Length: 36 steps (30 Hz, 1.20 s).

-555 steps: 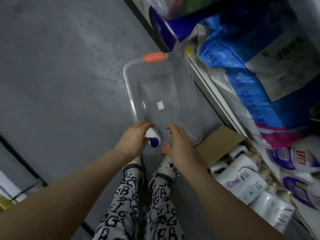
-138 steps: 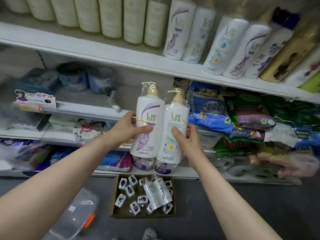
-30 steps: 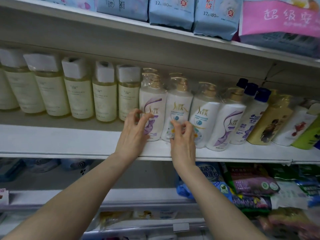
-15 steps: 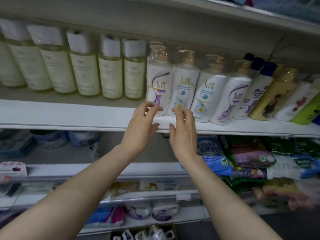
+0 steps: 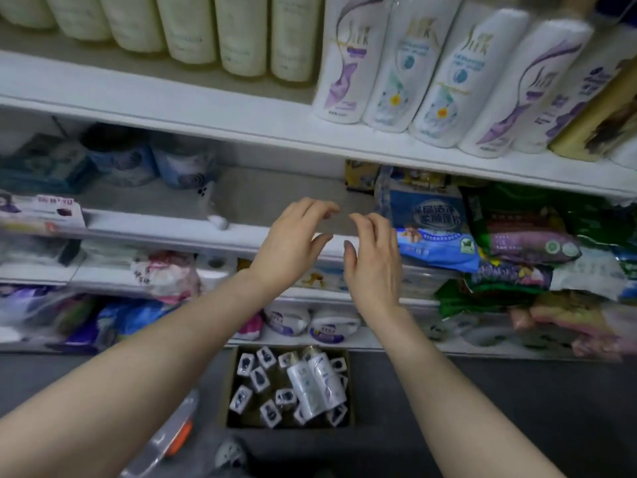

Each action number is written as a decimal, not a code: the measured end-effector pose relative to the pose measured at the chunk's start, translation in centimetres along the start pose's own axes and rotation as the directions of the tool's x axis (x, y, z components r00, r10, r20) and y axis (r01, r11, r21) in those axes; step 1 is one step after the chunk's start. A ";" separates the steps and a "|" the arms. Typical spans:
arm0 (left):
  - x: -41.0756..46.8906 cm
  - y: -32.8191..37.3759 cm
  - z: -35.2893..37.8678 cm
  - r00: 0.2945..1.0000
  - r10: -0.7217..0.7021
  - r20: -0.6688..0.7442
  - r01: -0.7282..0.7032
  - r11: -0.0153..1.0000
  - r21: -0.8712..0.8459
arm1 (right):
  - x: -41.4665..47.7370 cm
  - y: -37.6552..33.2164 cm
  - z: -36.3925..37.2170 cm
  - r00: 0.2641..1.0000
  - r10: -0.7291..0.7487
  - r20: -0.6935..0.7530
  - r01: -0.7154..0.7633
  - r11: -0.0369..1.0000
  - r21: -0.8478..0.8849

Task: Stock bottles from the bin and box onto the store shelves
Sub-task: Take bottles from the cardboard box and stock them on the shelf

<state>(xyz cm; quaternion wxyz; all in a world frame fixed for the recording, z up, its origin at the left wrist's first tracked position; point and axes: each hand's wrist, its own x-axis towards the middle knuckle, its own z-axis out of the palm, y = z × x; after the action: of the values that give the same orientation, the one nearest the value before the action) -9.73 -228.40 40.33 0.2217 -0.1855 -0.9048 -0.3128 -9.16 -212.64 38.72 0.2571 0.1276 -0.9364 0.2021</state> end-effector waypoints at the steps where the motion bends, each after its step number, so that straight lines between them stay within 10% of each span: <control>1: -0.8 0.1 0.6 0.999 -0.032 0.006 0.032 0.999 -0.003 | -0.9 0.4 0.2 0.999 0.009 0.035 -0.009 1.000 0.003; 14: -15.3 1.5 12.1 0.892 -0.426 0.151 0.434 0.901 -0.023 | -15.1 9.0 5.5 0.884 0.104 0.456 -0.191 0.970 0.149; 36: -35.5 -9.3 36.0 0.472 -0.775 0.420 0.851 0.525 0.011 | -33.5 21.0 26.2 0.476 0.361 0.802 -0.529 0.846 -0.067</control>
<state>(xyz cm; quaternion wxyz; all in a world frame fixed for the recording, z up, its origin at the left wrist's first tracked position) 5.17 -218.85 -7.93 -0.1510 0.1918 -0.8705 -0.4274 0.33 -201.19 -6.31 -0.2578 -0.0214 -0.9267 0.2726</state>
